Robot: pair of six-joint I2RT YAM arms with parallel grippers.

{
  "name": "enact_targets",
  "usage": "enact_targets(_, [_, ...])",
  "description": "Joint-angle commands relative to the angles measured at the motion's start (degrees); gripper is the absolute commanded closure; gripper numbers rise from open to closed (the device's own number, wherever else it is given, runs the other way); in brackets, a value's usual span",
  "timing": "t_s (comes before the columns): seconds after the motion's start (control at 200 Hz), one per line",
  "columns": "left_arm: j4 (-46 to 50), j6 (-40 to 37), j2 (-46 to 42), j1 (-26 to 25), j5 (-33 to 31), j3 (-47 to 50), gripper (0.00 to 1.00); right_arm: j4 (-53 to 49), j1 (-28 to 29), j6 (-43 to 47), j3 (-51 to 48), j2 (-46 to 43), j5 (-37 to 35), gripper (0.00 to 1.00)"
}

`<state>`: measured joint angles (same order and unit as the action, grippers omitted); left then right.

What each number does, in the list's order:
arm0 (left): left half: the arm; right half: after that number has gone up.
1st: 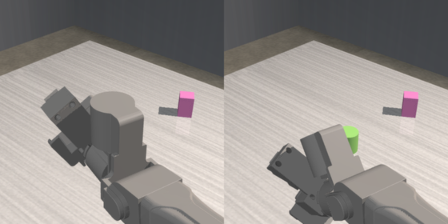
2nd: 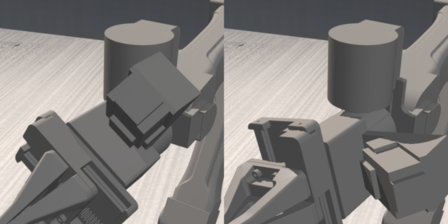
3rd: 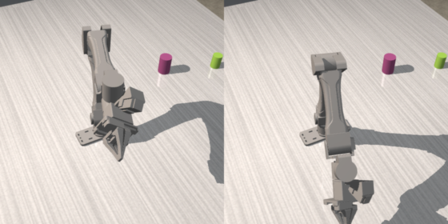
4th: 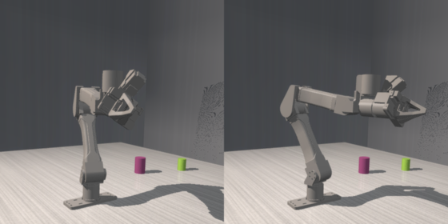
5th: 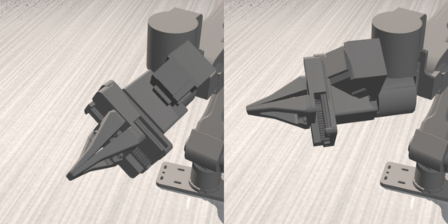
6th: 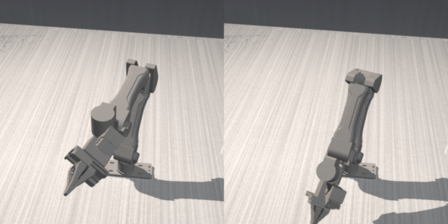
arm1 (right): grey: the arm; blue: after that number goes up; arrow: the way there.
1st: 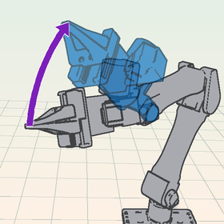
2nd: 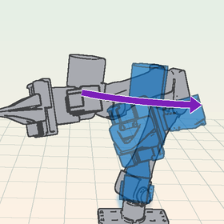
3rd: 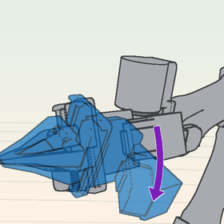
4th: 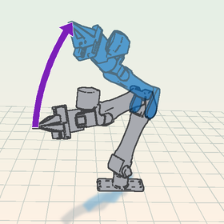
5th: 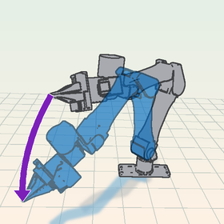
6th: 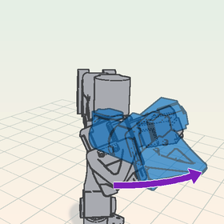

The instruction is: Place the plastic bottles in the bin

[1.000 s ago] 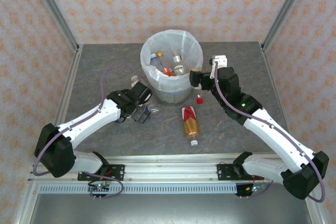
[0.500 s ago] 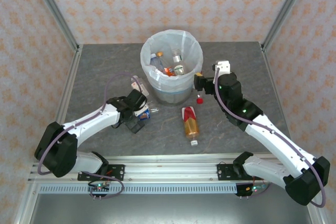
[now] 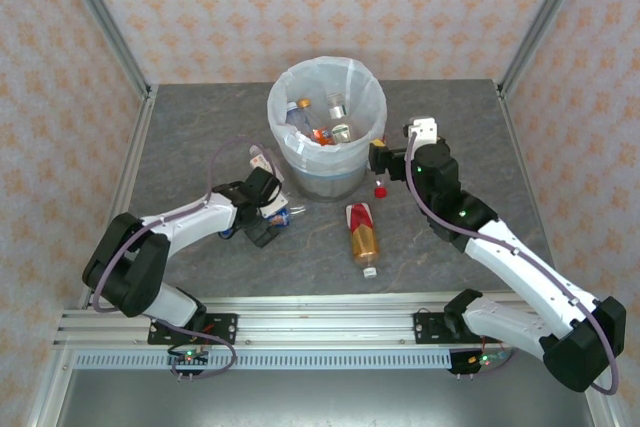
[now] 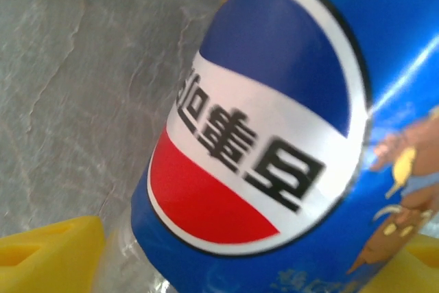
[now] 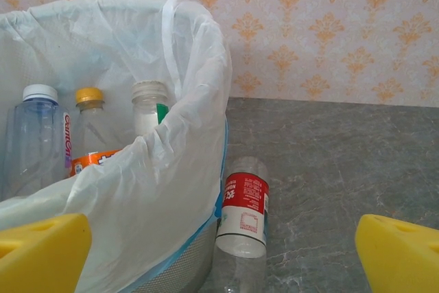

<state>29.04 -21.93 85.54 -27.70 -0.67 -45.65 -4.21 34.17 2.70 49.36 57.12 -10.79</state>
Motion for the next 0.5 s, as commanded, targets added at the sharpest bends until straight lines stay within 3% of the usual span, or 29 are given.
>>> enact_targets(0.0, [-2.7,-1.71,1.44,0.08,3.0,0.34,0.15,2.73,-0.46,0.61,-1.04,-0.73,-1.36,0.01])
enact_targets(0.125, [-1.01,-2.84,2.65,-0.05,1.69,0.81,0.2,2.23,-0.58,0.82,-1.35,-0.63,-1.77,0.01])
enact_targets(0.325, [-2.35,-2.24,3.31,-0.16,1.04,0.65,0.34,2.91,-0.86,0.88,-1.82,-0.26,-1.52,0.01])
enact_targets(0.495, [2.5,0.79,1.36,-0.22,-0.29,-1.99,0.47,2.67,-0.93,1.56,-1.62,-0.24,-1.41,0.01])
